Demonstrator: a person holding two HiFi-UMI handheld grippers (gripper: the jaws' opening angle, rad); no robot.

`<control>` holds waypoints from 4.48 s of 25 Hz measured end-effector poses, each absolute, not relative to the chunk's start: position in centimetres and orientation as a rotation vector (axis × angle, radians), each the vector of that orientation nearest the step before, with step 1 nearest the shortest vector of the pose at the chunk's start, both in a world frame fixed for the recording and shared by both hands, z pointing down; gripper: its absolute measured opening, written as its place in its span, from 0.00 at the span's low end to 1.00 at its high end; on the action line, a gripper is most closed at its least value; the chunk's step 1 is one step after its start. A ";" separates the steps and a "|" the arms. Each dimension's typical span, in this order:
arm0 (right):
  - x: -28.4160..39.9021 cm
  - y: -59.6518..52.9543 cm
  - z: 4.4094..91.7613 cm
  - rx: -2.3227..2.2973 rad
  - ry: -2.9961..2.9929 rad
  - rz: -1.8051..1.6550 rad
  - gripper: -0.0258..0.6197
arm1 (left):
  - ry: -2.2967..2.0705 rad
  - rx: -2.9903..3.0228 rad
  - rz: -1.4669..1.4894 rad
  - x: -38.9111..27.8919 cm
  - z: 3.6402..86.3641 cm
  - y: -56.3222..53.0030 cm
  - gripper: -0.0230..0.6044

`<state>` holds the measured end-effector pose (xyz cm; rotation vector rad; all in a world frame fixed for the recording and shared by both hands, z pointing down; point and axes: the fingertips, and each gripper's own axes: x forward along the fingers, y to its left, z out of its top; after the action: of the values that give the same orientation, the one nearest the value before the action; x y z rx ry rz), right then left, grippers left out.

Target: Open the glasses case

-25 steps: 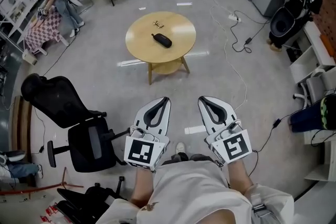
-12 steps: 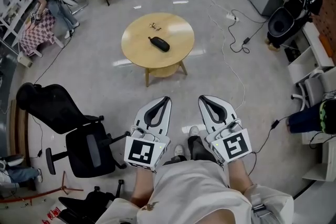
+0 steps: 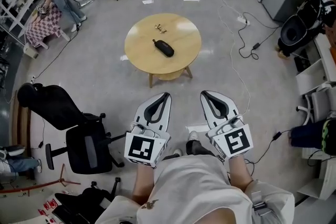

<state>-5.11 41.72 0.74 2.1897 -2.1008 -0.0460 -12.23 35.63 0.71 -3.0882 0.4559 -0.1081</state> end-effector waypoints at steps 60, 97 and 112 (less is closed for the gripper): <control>7.5 14.8 1.1 2.032 -2.206 -0.065 0.07 | 0.599 -3.078 -0.084 1.4 1.4 10.7 0.08; 20.7 -0.2 10.9 1.752 -2.339 0.187 0.07 | 0.952 -3.023 -0.339 13.4 10.7 -2.9 0.08; 22.5 -3.7 18.6 1.565 -2.367 0.311 0.07 | 1.167 -2.995 -0.453 14.5 16.8 -6.1 0.08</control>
<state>22.48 -3.75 18.62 1.5655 -2.3673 0.3111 14.48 -6.07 16.79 -2.9953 1.1671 -0.4526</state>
